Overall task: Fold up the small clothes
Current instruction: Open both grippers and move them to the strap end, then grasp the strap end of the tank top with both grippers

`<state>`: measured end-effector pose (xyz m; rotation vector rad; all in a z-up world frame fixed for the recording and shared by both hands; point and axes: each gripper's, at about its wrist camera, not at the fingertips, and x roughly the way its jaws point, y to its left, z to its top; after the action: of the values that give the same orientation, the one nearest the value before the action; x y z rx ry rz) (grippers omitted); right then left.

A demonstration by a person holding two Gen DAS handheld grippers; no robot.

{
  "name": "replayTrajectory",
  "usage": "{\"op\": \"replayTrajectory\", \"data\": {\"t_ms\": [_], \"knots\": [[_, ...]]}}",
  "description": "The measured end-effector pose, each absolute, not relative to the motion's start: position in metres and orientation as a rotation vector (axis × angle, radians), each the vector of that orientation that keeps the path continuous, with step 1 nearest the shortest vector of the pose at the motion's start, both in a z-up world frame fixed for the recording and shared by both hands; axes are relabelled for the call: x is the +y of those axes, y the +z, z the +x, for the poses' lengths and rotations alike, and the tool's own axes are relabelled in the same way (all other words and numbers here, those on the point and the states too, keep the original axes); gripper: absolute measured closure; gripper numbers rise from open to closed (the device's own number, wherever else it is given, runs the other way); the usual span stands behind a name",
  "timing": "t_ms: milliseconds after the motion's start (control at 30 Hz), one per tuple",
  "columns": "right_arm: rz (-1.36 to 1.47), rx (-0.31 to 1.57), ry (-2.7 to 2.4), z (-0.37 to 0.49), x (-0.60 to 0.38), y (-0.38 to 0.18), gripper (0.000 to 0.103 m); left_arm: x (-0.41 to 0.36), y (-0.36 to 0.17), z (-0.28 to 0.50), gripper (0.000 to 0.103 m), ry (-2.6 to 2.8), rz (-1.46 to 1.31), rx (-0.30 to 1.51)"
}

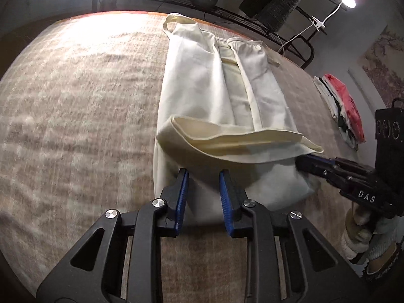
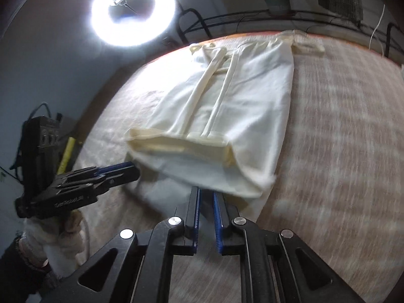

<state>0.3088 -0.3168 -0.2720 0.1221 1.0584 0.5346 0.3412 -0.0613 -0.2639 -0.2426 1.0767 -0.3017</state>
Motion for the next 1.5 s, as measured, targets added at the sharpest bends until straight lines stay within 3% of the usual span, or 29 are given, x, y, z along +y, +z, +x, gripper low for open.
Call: {"op": "replayTrajectory", "data": {"t_ms": [367,467,567,667,833,1133,1500], "knots": [[0.191,0.956,0.446,0.375,-0.329,-0.255,0.09,-0.047,-0.255,0.405,0.078,-0.195,-0.185,1.027],[0.24,0.907,0.431,0.39,-0.338,-0.249,0.073,-0.044,-0.244,0.43,0.078,-0.203,-0.202,0.997],[0.273,0.91,0.403,0.41,-0.349,-0.254,0.072,-0.045,-0.239,0.453,0.078,-0.243,-0.219,0.982],[0.288,0.923,0.379,0.427,-0.358,-0.259,0.067,-0.042,-0.245,0.475,0.065,-0.25,-0.24,0.982],[0.384,0.927,0.392,0.454,-0.382,-0.269,0.059,-0.029,-0.271,0.516,0.064,-0.236,-0.35,1.029],[0.493,0.933,0.411,0.509,-0.389,-0.292,0.063,-0.021,-0.283,0.574,0.064,-0.287,-0.537,1.044],[0.434,0.939,0.432,0.548,-0.373,-0.292,0.069,-0.052,-0.283,0.6,0.064,-0.254,-0.389,1.013]]}}
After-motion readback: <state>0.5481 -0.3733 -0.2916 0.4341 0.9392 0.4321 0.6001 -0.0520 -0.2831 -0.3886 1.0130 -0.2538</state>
